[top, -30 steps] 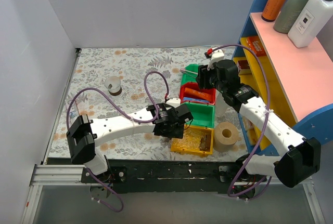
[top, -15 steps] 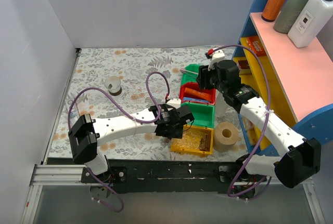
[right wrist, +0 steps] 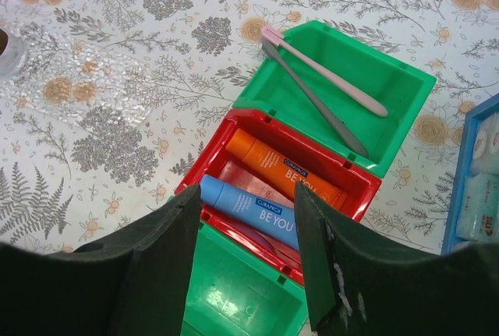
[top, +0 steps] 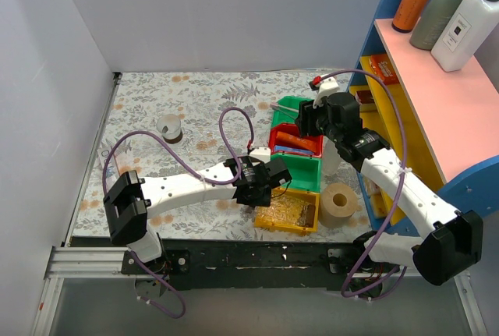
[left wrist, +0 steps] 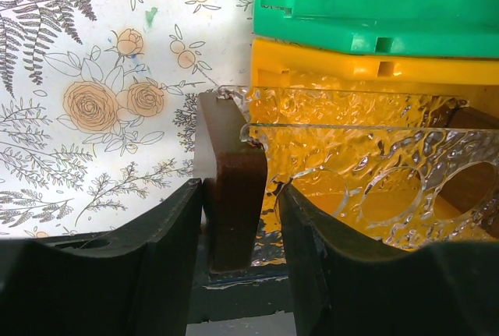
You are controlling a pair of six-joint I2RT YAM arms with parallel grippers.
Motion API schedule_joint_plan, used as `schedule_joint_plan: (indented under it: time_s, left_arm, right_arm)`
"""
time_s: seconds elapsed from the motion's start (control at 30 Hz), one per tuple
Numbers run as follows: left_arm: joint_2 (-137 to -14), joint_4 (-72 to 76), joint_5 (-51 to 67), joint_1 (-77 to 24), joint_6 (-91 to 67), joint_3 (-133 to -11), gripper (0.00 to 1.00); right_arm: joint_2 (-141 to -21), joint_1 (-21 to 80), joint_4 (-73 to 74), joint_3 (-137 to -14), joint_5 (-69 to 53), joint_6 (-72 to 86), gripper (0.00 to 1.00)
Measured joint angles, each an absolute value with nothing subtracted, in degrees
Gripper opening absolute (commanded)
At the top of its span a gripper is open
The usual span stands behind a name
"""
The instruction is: Prepare toiletry sets of a toothbrush and toothpaste on the tray
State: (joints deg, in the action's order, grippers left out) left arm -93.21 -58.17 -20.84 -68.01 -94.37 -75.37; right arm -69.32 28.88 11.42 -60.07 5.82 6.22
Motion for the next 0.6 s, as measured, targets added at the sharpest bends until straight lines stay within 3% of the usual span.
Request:
schedule_joint_plan:
  time_s: [0.1,0.37,0.6]
  left_arm:
    - [-93.21,-58.22,-20.91,-68.01,-94.59,-75.4,0.27]
    - [-93.56,-58.96,-21.26,-68.01,-95.31,-76.01,0.0]
    - [-93.56,-59.7,-21.65,-68.01,-96.51,-76.16,0.0]
  right_arm:
    - [-68.88,28.88,11.42,-60.07,5.82,6.22,0.59]
    - [-68.6,28.84,11.38,-59.92,5.8,6.24,0.59]
    - [-68.27,28.75,11.4,-59.05,5.78,6.24,0.59]
